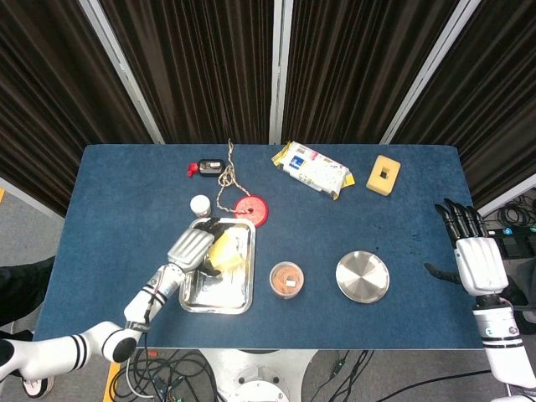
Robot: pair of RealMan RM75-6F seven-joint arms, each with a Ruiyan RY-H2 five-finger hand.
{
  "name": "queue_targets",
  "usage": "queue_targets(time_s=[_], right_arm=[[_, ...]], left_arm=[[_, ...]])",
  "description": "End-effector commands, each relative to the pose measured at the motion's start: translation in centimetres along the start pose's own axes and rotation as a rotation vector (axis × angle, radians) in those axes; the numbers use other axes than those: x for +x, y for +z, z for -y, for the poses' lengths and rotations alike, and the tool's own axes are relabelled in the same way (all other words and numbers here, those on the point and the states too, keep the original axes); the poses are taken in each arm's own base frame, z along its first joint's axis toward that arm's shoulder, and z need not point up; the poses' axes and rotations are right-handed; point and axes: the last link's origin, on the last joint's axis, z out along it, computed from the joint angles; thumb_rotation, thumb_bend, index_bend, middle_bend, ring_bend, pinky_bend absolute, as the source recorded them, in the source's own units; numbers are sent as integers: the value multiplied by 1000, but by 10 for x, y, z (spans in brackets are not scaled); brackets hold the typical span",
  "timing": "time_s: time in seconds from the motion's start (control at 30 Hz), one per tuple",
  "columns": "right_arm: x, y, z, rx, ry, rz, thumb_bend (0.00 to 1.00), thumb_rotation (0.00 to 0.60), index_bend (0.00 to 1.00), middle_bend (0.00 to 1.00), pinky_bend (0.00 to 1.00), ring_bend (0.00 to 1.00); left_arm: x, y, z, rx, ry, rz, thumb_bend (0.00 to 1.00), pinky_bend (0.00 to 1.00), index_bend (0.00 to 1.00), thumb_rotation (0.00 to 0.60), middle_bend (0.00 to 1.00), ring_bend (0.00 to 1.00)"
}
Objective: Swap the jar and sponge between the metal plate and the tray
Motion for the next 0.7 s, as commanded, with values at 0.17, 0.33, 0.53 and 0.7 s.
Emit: queue_targets(time_s=[0.17,0.33,0.53,0.7], right_arm=[[-1,0,-1,-7,-6,4,0,600,0,0,0,0],[-1,0,-3,-12,-10,5,0,600,0,0,0,0],[0,0,-3,-13,-10,6,0,600,0,0,0,0],[2,-2,-6,-23,-3,-11,0,600,0,0,0,0]], left_arm=[[0,1,-1,-7,6,2,0,396,104,600,304,216],[5,2,-2,-9,-4,-28,22,426,119,600,340,249],[18,9,-13,-59,-5,-62,34,432,124,600,345,253],[24,27,-32,-121,1,-64,35,432,124,600,346,255]])
